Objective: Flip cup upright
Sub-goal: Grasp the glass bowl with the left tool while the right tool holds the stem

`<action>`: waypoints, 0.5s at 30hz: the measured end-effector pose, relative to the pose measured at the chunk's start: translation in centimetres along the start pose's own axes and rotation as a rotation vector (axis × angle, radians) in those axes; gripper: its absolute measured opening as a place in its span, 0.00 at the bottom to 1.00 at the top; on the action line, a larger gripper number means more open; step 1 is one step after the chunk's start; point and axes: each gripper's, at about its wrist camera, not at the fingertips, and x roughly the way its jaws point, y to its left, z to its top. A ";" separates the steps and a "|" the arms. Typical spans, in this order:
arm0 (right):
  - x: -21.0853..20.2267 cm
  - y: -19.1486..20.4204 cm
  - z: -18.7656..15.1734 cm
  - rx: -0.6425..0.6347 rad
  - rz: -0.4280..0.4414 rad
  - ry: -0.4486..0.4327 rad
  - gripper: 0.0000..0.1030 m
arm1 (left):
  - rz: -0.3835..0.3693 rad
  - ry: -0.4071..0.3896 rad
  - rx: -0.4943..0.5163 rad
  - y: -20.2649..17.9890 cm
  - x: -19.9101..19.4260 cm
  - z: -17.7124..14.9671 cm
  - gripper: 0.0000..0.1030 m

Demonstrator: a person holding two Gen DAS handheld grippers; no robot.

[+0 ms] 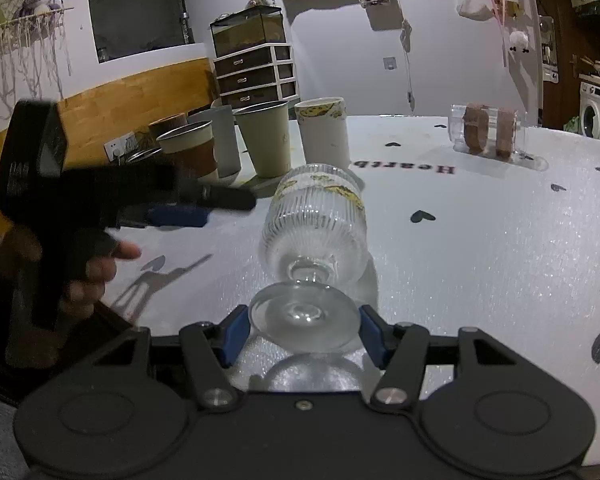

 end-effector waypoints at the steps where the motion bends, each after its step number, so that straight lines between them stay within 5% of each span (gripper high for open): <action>1: 0.0 0.0 0.0 0.000 0.001 0.000 0.58 | -0.028 0.018 -0.034 0.0 0.4 0.3 0.93; 7: 0.1 -0.3 -0.2 0.005 0.013 -0.002 0.58 | -0.133 0.161 -0.252 0.7 4.2 0.5 0.93; 15: 0.2 -0.5 -0.4 -0.012 0.017 -0.006 0.58 | -0.194 0.177 -0.374 0.6 7.2 0.5 0.93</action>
